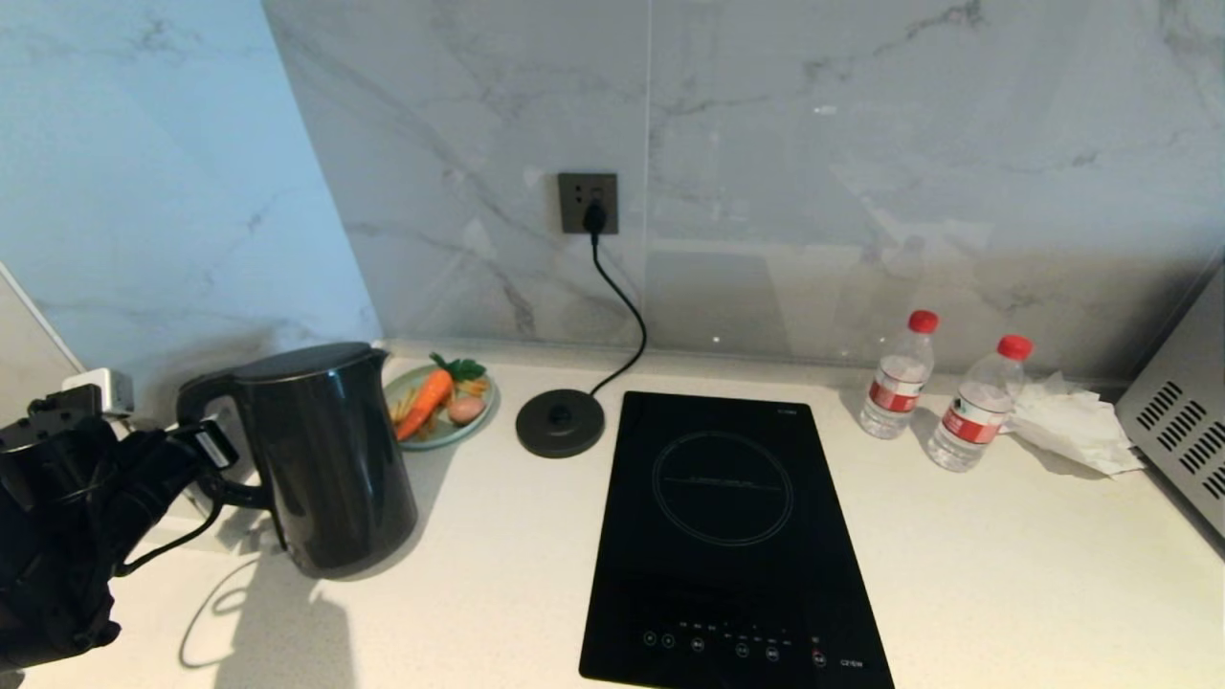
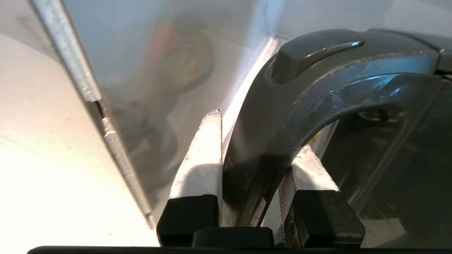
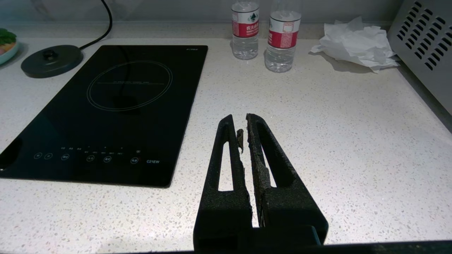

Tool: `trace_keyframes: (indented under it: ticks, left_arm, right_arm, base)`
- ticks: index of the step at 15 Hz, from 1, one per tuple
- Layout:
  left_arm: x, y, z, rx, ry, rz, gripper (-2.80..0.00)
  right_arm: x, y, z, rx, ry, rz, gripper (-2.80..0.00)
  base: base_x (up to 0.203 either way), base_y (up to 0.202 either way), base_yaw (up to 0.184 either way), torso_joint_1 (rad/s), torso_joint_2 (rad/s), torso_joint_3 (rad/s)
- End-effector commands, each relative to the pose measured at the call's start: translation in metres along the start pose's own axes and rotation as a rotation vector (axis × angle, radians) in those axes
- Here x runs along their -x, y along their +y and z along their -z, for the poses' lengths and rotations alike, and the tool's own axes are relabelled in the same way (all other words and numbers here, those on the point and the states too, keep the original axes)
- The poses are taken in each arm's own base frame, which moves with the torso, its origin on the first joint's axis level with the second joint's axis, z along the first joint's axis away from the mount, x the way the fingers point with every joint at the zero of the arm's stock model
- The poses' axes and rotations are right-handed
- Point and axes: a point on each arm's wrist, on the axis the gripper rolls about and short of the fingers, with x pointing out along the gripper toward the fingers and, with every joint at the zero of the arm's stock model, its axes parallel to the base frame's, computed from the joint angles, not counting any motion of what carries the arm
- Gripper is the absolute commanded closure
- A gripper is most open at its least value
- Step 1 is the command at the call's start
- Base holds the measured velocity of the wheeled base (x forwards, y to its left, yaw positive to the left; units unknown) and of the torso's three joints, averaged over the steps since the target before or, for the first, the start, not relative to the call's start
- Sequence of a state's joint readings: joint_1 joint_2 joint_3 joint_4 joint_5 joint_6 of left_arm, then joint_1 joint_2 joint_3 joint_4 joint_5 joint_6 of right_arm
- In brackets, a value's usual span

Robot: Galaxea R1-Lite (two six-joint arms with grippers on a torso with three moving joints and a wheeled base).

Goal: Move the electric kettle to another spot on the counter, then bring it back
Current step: Place it by the sink

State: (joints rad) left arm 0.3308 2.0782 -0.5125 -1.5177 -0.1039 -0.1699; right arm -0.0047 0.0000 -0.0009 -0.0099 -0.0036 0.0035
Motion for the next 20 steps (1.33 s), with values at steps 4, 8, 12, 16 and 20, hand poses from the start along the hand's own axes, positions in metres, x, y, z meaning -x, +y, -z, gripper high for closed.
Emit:
trace_keyframes:
  ticks: [4,8,12,16,20]
  left_arm:
    - [0.008,0.009,0.020,-0.014,0.082,-0.032,0.00]
    - [0.020,0.010,0.012,-0.016,0.071,-0.034,0.00]
    - [0.019,0.013,0.009,-0.015,0.058,-0.045,0.00]
    - [0.022,0.013,0.005,-0.041,0.050,-0.049,0.00]
    - [0.020,0.013,0.005,-0.060,0.046,-0.046,-2.80]
  right_arm:
    - [0.000,0.000,0.000,0.000,0.000,-0.001,0.00]
    - [0.000,0.000,0.000,0.000,0.000,-0.001,0.00]
    - [0.000,0.000,0.000,0.000,0.001,-0.001,0.00]
    - [0.000,0.000,0.000,0.000,0.000,-0.001,0.00]
    - [0.000,0.000,0.000,0.000,0.001,-0.001,0.00]
  base:
    - [0.000,0.000,0.000,0.000,0.00,0.000]
    - [0.000,0.000,0.000,0.000,0.00,0.000]
    - [0.000,0.000,0.000,0.000,0.00,0.000]
    - [0.000,0.000,0.000,0.000,0.00,0.000]
    - [0.000,0.000,0.000,0.000,0.00,0.000]
